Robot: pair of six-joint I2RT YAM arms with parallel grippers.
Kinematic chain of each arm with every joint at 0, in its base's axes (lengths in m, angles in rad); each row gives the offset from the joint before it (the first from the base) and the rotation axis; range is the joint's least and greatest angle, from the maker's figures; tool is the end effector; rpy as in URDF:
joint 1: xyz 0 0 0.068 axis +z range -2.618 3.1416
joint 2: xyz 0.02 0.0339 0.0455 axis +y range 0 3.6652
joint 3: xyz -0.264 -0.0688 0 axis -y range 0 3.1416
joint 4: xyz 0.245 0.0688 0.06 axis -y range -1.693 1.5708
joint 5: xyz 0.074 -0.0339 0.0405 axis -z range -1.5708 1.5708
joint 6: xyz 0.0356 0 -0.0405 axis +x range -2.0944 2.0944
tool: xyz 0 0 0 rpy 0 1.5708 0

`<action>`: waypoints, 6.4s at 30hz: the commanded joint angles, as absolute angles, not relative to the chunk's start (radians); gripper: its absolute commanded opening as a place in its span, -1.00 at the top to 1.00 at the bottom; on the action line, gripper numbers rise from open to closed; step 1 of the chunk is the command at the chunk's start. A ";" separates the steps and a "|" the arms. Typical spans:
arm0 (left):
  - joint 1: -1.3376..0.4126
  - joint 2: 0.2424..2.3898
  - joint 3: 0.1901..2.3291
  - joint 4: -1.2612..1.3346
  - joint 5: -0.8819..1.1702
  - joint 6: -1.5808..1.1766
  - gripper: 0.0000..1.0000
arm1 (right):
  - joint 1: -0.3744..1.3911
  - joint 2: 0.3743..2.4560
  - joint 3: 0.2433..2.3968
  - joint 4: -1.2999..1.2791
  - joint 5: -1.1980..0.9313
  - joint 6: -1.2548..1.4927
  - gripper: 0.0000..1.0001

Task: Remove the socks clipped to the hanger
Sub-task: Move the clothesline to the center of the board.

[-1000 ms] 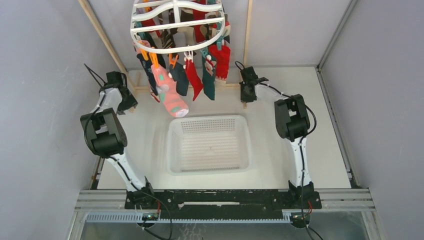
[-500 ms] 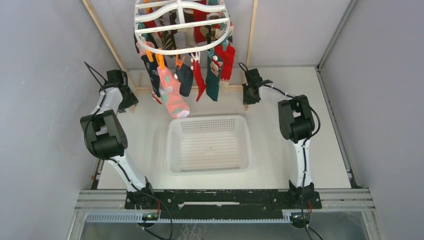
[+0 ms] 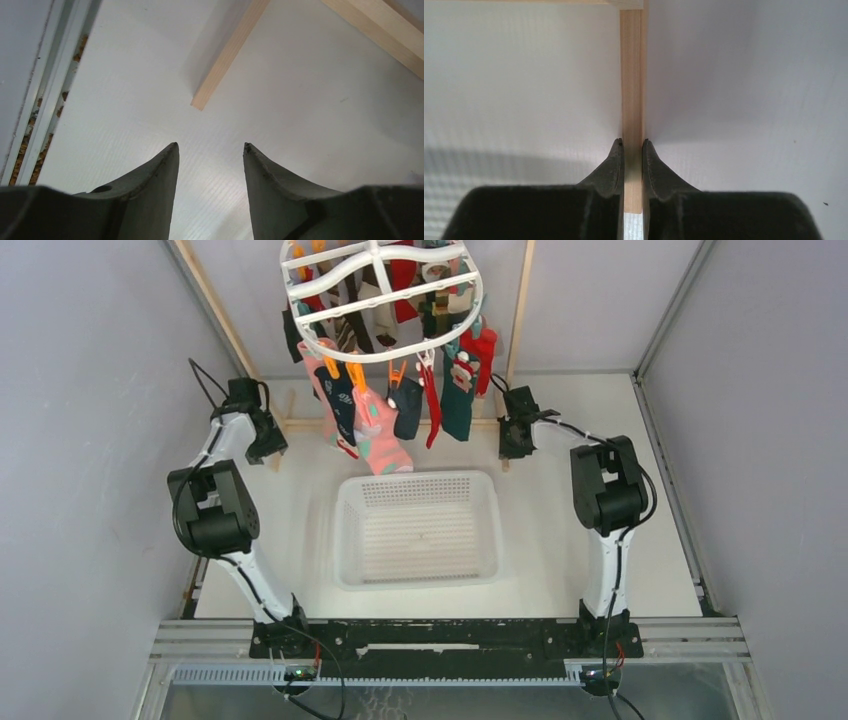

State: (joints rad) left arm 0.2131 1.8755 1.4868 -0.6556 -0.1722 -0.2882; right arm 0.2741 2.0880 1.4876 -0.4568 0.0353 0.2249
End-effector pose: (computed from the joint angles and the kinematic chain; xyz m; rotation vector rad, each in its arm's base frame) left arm 0.3931 0.0913 0.2337 -0.7042 2.5064 0.1982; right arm 0.4243 0.1180 0.1586 -0.0526 2.6321 0.1257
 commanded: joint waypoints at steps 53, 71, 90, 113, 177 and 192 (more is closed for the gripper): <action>0.051 1.938 1.448 -0.697 -0.099 -0.201 0.01 | 0.112 1.752 1.065 -0.481 0.011 0.202 1.00; 0.045 2.014 1.509 -0.692 -0.051 -0.184 0.10 | 0.129 1.765 1.065 -0.465 -0.039 0.213 1.00; 0.040 2.004 1.476 -0.675 -0.084 -0.187 0.54 | 0.137 1.767 1.064 -0.470 -0.039 0.213 1.00; 0.035 1.978 1.493 -0.576 -0.032 -0.057 0.08 | 0.149 1.758 1.064 -0.484 -0.044 0.205 1.00; 0.107 2.020 1.510 -0.541 -0.015 -0.062 -0.21 | 0.184 1.749 1.063 -0.506 -0.100 0.190 1.00; 0.067 2.062 1.561 -0.591 -0.098 -0.055 0.62 | 0.198 1.750 1.064 -0.505 -0.106 0.190 1.00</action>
State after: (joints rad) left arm 0.0990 2.0560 1.5063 -0.5827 -0.0696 -0.0910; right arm 0.1616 1.7748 1.0798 -0.3851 -0.0059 0.2211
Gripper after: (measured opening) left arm 0.258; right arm 0.150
